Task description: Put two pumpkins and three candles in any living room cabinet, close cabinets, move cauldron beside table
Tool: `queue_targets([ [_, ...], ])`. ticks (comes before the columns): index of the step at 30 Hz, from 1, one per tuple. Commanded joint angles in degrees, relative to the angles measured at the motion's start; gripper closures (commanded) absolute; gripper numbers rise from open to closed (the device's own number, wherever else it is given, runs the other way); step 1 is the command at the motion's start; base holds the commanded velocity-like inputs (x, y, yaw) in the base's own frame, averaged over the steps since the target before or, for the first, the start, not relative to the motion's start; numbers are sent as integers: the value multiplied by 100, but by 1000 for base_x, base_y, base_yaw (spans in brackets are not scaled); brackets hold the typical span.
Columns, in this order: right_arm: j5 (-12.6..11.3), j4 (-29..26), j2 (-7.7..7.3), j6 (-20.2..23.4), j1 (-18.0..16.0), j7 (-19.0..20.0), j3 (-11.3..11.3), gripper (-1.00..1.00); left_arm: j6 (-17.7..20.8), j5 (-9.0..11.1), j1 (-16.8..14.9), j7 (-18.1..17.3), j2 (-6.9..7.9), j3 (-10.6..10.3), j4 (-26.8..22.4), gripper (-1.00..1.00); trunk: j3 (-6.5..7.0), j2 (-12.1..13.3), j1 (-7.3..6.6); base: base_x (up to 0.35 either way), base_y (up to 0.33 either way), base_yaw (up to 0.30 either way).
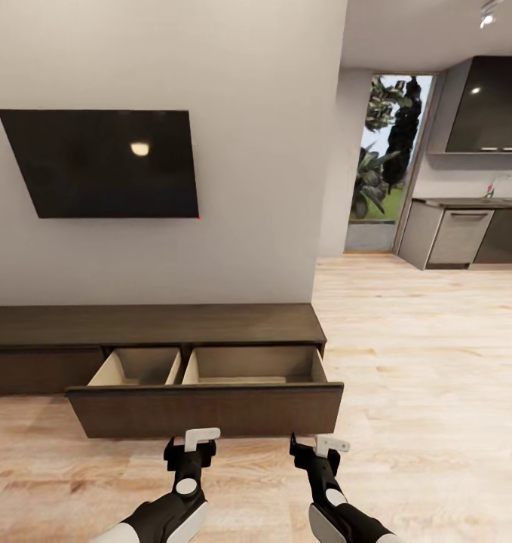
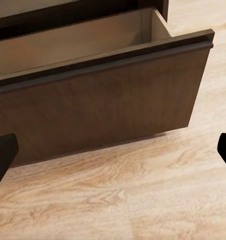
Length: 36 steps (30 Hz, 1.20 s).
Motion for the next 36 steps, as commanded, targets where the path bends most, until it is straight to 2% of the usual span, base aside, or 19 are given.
queue_targets([
  [1, -40, 1, -2, -22, -7, -34, 51, -100, -35, 58, -8, 32, 3, -47, -3, -100, -24, -45, 22, 0, 0, 0],
  [14, -92, 3, -22, -22, -6, -50, 44, -100, -316, 58, 9, 22, 8, -49, -37, -100, -257, -566, 308, 0, 0, 0],
  [36, -94, -5, -2, -20, -7, -51, 49, -100, -334, 58, 9, 12, 3, -49, -38, -100, -652, -1448, 791, 0, 0, 0],
])
